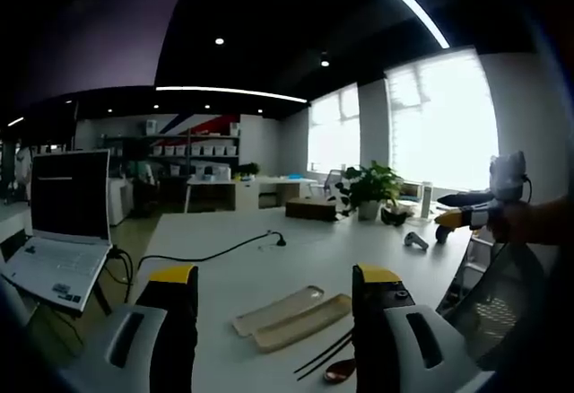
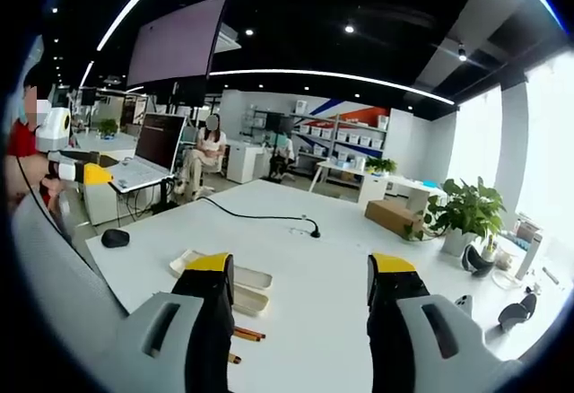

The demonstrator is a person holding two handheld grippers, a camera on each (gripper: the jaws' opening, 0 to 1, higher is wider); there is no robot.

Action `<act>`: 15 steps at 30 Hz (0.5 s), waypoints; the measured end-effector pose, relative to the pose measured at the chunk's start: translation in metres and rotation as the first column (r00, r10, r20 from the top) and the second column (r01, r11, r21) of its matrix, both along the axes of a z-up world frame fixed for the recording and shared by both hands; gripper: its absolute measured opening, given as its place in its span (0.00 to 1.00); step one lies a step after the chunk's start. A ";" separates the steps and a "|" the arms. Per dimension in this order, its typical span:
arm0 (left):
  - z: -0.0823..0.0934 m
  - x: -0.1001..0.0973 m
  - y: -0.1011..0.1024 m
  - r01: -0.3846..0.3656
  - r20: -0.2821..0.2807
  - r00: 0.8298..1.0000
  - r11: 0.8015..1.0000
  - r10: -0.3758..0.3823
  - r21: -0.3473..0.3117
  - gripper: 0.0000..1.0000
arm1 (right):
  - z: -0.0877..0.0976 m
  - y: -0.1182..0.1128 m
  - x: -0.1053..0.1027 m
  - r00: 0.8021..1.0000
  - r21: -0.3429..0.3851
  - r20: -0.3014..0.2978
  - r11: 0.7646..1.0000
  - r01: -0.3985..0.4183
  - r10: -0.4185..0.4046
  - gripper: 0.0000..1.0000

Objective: Arrange the utensils inside the cutlery case until each visible utensil rests in its matching compartment.

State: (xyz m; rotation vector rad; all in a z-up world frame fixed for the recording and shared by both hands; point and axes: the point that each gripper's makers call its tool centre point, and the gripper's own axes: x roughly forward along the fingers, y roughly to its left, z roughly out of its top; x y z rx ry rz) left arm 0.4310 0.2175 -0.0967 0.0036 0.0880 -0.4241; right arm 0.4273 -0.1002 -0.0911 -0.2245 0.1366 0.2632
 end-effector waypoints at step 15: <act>0.004 0.000 0.001 0.000 0.007 1.000 1.000 0.000 -0.017 0.68 | -0.004 -0.012 0.000 0.999 0.075 -0.028 0.997 0.031 -0.029 0.56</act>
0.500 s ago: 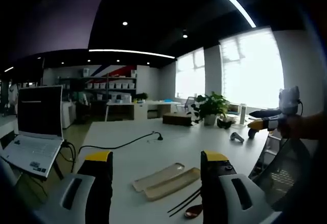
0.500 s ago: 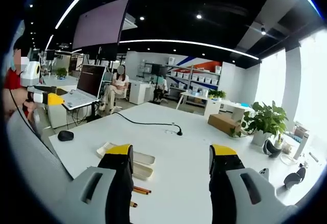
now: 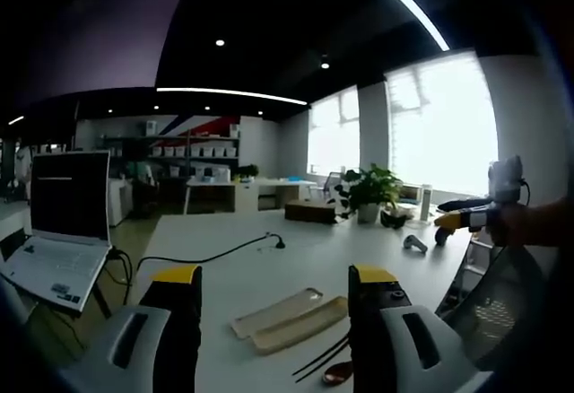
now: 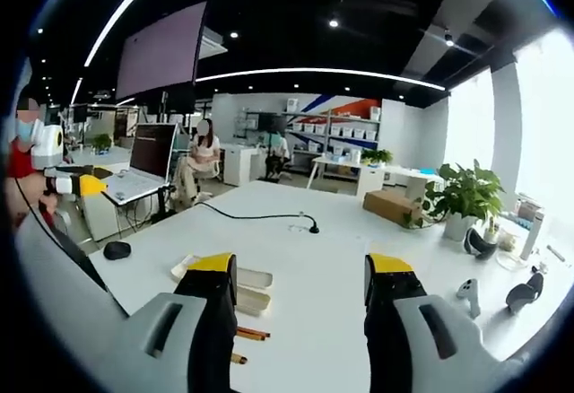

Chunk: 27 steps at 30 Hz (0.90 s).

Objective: Arrange the utensils inside the cutlery case until each visible utensil rests in its matching compartment.

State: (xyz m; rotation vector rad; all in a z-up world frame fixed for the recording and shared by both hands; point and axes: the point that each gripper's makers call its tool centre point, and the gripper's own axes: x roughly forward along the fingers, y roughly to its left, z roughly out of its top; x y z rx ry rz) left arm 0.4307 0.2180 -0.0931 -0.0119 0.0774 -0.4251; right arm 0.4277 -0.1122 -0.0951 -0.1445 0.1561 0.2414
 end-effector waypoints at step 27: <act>0.000 0.000 0.003 -0.002 0.003 1.000 1.000 0.002 -0.011 0.65 | -0.017 0.006 0.006 0.995 0.004 -0.090 0.999 -0.044 0.044 0.56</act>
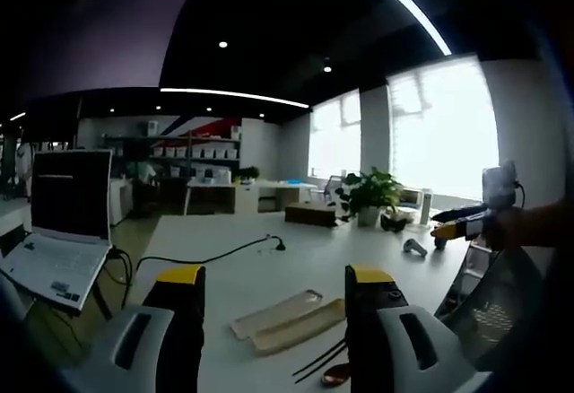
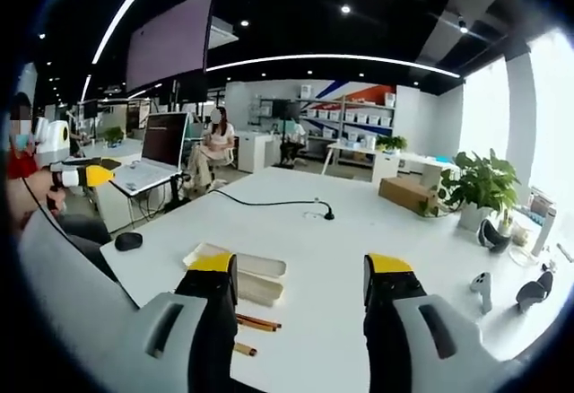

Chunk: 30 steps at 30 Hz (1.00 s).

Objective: Arrange the utensils inside the cutlery case until each visible utensil rests in its matching compartment.

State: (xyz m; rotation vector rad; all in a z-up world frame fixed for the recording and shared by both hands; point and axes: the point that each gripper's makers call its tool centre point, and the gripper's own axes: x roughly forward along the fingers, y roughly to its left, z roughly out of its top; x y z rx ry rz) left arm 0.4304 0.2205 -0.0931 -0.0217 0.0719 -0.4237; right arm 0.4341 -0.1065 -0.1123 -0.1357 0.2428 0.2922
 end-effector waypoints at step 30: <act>0.001 -0.001 0.003 0.000 -0.008 1.000 1.000 0.000 -0.024 0.64 | -0.029 0.046 0.030 0.954 -0.162 -0.154 0.945 -0.283 0.259 0.42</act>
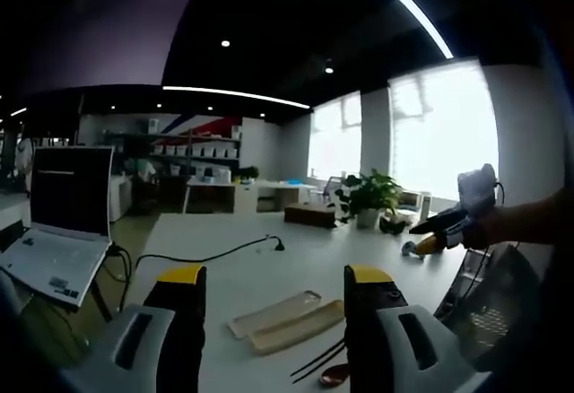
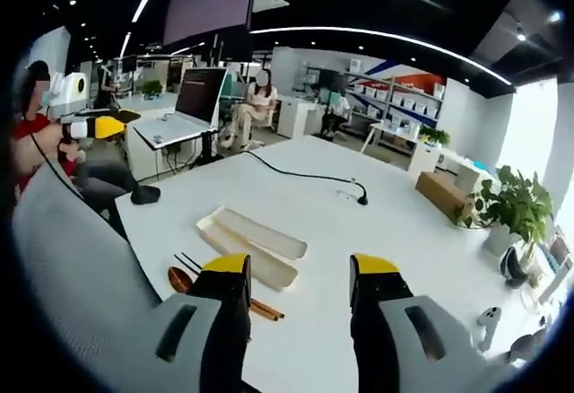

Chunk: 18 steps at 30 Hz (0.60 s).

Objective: Arrange the utensils inside the cutlery case until each visible utensil rests in its matching compartment.

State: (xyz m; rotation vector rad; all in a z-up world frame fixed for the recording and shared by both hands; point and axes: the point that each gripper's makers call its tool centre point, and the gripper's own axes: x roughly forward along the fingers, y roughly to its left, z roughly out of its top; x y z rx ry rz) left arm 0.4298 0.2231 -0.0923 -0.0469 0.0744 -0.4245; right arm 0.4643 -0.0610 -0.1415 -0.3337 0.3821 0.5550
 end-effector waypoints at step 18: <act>-0.004 0.002 0.003 -0.009 -0.003 1.000 1.000 0.009 0.024 0.63 | -0.043 0.058 0.015 0.961 -0.084 -0.133 0.963 -0.255 0.243 0.41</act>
